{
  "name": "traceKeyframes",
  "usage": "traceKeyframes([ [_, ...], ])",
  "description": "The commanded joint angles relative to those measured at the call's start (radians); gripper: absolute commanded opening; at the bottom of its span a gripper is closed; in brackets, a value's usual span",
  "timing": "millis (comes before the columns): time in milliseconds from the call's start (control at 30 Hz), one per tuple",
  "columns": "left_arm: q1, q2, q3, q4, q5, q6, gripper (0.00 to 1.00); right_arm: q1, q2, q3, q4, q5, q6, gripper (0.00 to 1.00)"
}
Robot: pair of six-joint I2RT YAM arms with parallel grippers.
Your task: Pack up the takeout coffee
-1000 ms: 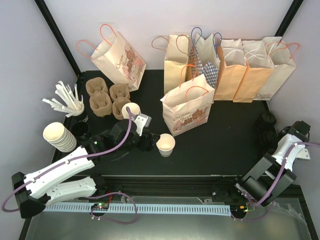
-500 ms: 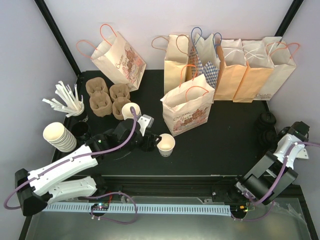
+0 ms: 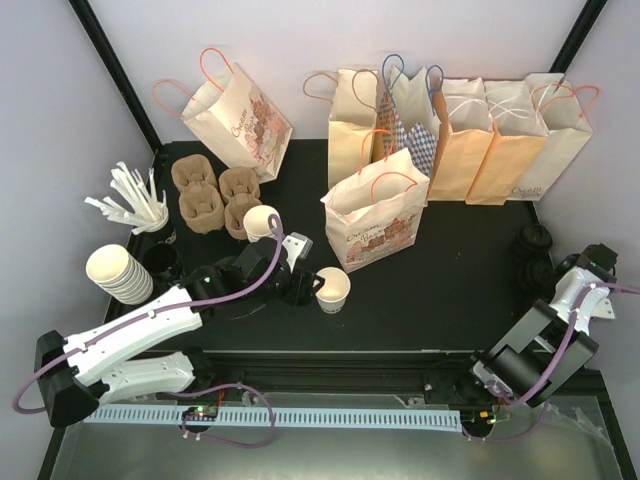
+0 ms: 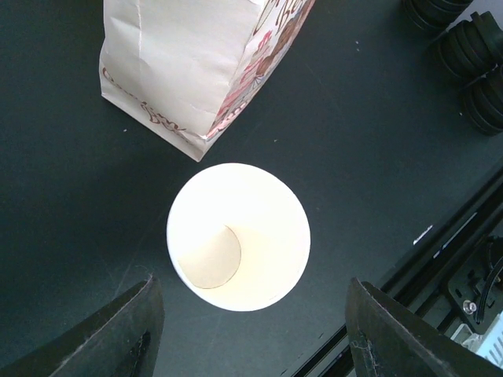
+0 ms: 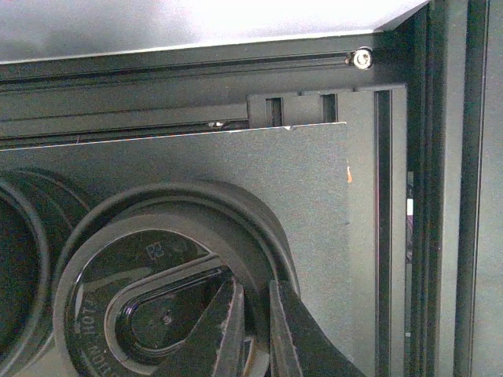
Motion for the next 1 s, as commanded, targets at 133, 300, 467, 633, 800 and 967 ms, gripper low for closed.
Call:
traceKeyframes([
  [133, -0.001, 0.003, 0.041, -0.02, 0.007, 0.023, 0.66, -0.004, -0.068, 0.024, -0.048, 0.006, 0.017, 0.01],
  [300, -0.001, 0.002, 0.048, -0.032, 0.001, 0.031, 0.66, -0.003, -0.163, 0.057, -0.079, -0.018, 0.004, 0.01],
  [467, -0.001, -0.006, 0.053, -0.038, -0.005, 0.033, 0.66, 0.069, -0.262, 0.112, -0.084, -0.034, -0.025, 0.01],
  [633, -0.001, -0.014, 0.059, -0.039, -0.017, 0.039, 0.66, 0.329, -0.281, 0.225, -0.087, -0.055, -0.071, 0.02],
  [800, 0.001, -0.035, 0.071, -0.059, -0.067, 0.033, 0.66, 0.68, -0.245, 0.352, -0.119, -0.078, -0.1, 0.04],
  [967, 0.012, -0.095, 0.031, -0.046, -0.117, 0.009, 0.66, 0.978, -0.213, 0.364, -0.113, -0.123, -0.161, 0.08],
])
